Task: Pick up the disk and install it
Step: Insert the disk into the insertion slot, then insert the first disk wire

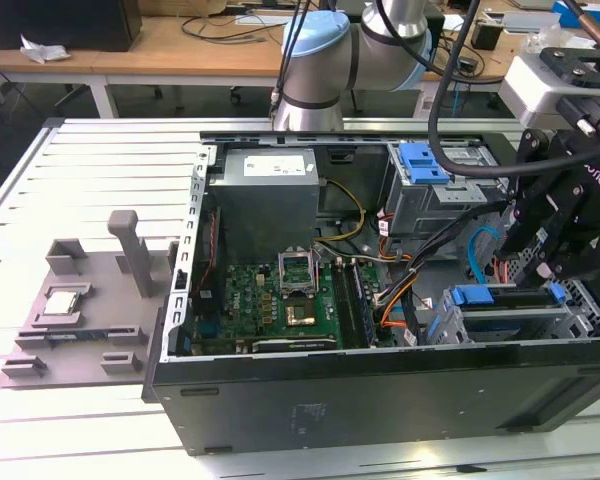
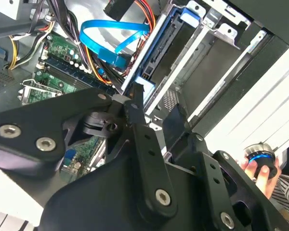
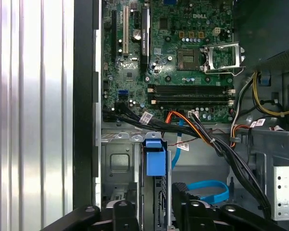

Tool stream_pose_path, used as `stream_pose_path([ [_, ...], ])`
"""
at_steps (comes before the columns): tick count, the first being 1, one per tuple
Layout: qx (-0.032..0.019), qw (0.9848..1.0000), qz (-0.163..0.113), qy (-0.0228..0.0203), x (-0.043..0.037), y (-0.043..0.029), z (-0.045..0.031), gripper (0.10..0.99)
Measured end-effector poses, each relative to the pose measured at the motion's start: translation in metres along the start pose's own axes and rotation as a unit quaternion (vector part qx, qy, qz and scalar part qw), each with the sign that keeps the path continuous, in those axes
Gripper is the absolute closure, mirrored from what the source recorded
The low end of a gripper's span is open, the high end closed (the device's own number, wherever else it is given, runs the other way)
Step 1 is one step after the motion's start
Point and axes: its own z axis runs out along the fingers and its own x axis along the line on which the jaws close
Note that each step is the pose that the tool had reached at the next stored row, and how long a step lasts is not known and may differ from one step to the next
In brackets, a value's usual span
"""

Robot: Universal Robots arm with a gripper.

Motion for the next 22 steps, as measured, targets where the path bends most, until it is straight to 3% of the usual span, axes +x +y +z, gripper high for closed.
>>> stream_pose_path([
  [1,0.0,1.0,0.0,0.0,0.0,0.0,0.0,0.659],
  [4,0.0,1.0,0.0,0.0,0.0,0.0,0.0,0.847],
  [5,0.0,1.0,0.0,0.0,0.0,0.0,0.0001,0.973],
  [7,0.0,1.0,0.0,0.0,0.0,0.0,0.0001,0.98],
  [17,0.0,1.0,0.0,0.0,0.0,0.0,0.0002,0.98],
  [18,0.0,1.0,0.0,0.0,0.0,0.0,0.0002,0.914],
  [19,0.0,1.0,0.0,0.0,0.0,0.0,0.0002,0.914],
  [20,0.0,1.0,0.0,0.0,0.0,0.0,0.0002,0.792],
  [21,0.0,1.0,0.0,0.0,0.0,0.0,0.0002,0.792],
  [22,0.0,1.0,0.0,0.0,0.0,0.0,0.0002,0.729],
])
